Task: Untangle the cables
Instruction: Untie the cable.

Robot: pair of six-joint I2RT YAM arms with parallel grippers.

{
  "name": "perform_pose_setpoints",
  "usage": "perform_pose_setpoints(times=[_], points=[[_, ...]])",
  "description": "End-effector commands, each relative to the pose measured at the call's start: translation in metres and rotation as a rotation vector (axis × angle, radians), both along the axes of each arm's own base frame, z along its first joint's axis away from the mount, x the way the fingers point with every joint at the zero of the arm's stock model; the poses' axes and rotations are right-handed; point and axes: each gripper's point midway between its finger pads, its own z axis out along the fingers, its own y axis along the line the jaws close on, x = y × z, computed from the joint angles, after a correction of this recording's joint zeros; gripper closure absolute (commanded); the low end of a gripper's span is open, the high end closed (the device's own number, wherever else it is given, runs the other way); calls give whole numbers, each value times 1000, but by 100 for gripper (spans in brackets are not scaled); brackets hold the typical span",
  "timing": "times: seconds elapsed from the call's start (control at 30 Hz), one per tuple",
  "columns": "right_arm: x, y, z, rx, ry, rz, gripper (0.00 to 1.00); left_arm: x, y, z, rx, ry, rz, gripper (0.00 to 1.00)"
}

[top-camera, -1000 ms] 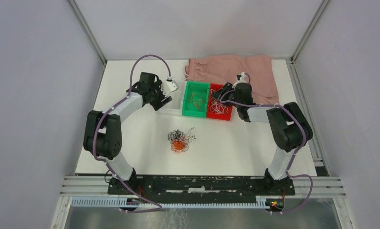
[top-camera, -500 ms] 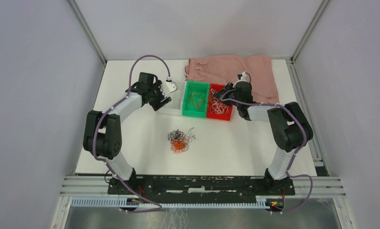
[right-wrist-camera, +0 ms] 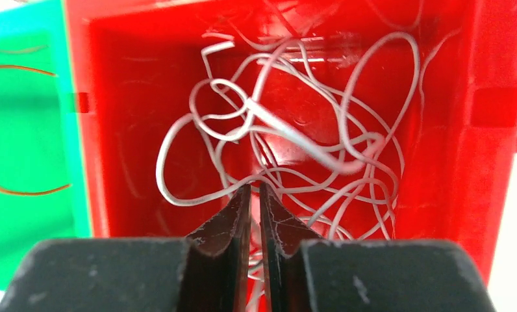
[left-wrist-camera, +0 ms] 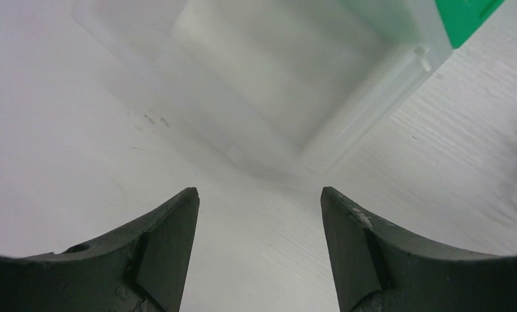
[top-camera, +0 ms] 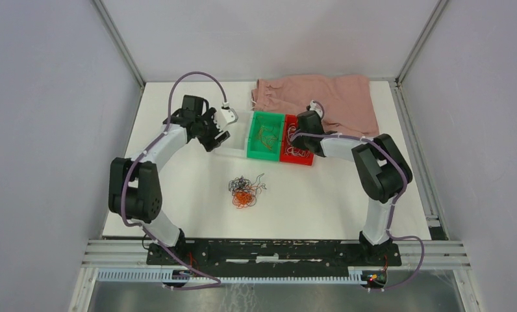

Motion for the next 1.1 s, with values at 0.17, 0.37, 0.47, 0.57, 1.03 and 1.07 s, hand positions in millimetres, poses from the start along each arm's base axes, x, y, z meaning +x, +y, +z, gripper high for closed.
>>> perform_pose_setpoints(times=[0.17, 0.37, 0.47, 0.57, 1.03, 1.07], points=[[1, 2, 63, -94, -143, 32, 69, -40, -39, 103, -215, 31, -180, 17], [-15, 14, 137, -10, -269, 95, 45, -90, -52, 103, -262, 144, -241, 16], [-26, 13, 148, 11, -285, 107, 40, -116, -59, 90, -260, 216, -280, 17], [-38, 15, 162, 30, -310, 137, 38, -134, -66, 78, -256, 261, -317, 20], [-164, 87, 123, 117, -256, 594, 41, -153, -106, 43, -262, 359, -426, 37], [-169, 89, 117, 113, -236, 604, 41, -153, -107, 39, -254, 361, -433, 39]])
